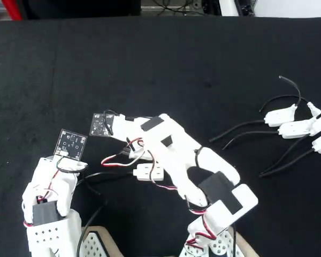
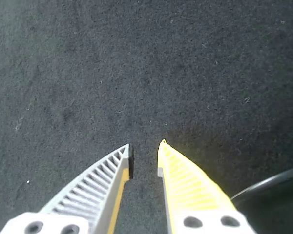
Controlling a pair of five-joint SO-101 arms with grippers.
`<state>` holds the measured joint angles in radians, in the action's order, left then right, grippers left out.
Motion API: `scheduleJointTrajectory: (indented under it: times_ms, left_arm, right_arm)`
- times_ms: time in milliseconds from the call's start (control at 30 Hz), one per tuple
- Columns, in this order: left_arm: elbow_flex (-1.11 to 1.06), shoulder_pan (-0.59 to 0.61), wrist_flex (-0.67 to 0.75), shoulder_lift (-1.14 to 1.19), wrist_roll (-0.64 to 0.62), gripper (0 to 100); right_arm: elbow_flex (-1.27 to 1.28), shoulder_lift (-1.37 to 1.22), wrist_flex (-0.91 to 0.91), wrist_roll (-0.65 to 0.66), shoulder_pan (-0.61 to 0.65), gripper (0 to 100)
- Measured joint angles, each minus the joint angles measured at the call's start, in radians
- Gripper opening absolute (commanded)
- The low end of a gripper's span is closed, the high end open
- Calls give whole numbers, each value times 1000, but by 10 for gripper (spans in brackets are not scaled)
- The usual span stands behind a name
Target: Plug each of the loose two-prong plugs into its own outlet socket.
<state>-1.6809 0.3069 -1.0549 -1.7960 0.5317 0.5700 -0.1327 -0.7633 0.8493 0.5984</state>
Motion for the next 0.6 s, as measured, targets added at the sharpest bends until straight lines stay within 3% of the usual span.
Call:
scheduleJointTrajectory:
  times_ms: [200,400,600]
  left_arm:
    - [0,0,0,0,0,106]
    - [0,0,0,0,0,106]
    - [0,0,0,0,0,106]
  right_arm:
    - [-15,23,-81,0,2,100]
    - [78,216,-84,-37,-29,102]
    - [275,361,-11,-89,68,102]
